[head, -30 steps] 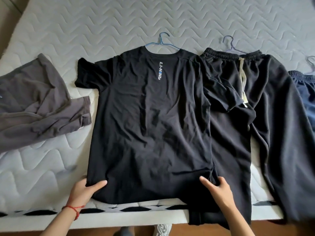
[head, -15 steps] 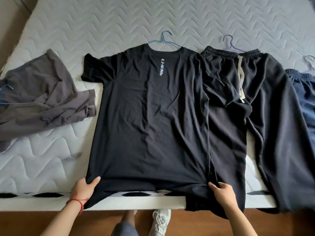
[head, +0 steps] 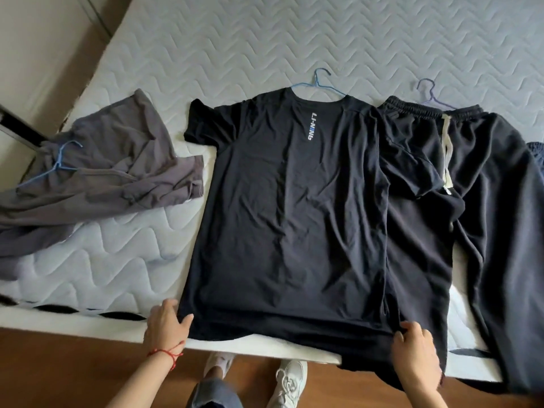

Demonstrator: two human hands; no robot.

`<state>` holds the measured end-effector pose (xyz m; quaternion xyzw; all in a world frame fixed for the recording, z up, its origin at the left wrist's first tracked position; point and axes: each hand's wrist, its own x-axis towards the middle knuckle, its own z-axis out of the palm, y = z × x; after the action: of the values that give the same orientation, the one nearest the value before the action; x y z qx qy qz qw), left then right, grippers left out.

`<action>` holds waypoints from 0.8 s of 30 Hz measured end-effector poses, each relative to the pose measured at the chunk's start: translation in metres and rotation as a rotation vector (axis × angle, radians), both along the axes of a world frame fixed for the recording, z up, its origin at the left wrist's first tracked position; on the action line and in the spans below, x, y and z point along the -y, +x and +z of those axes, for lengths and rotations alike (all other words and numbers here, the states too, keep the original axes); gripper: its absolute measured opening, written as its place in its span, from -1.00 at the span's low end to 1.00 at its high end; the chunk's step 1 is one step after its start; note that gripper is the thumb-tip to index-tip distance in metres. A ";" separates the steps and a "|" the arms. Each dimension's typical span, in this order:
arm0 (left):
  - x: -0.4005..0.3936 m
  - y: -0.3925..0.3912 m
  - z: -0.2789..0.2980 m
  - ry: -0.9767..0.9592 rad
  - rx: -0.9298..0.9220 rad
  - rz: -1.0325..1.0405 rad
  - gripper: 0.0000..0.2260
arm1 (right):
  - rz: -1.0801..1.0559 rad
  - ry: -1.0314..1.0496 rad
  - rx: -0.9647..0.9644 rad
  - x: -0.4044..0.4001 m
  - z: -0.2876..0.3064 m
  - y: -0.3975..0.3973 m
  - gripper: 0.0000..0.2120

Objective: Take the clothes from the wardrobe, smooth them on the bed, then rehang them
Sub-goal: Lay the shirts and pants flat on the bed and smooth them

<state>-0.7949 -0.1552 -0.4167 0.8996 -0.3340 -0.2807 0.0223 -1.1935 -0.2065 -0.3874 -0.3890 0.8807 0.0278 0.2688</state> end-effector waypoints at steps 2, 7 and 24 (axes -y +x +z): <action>0.004 0.000 0.006 -0.050 0.027 -0.060 -0.68 | 0.132 -0.046 0.043 0.004 0.004 0.030 -0.74; 0.026 0.028 0.007 -0.168 -0.033 -0.171 -0.71 | 0.480 -0.137 0.275 0.013 0.005 0.134 -0.87; 0.113 0.409 0.021 -0.552 0.342 -0.107 -0.66 | 0.839 -0.475 0.466 0.178 -0.008 0.546 -0.69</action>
<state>-0.3860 -0.2684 -0.3953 0.8748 -0.4431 -0.0254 0.1943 -0.6470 -0.3843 -0.3957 -0.7535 0.5487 -0.1542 0.3276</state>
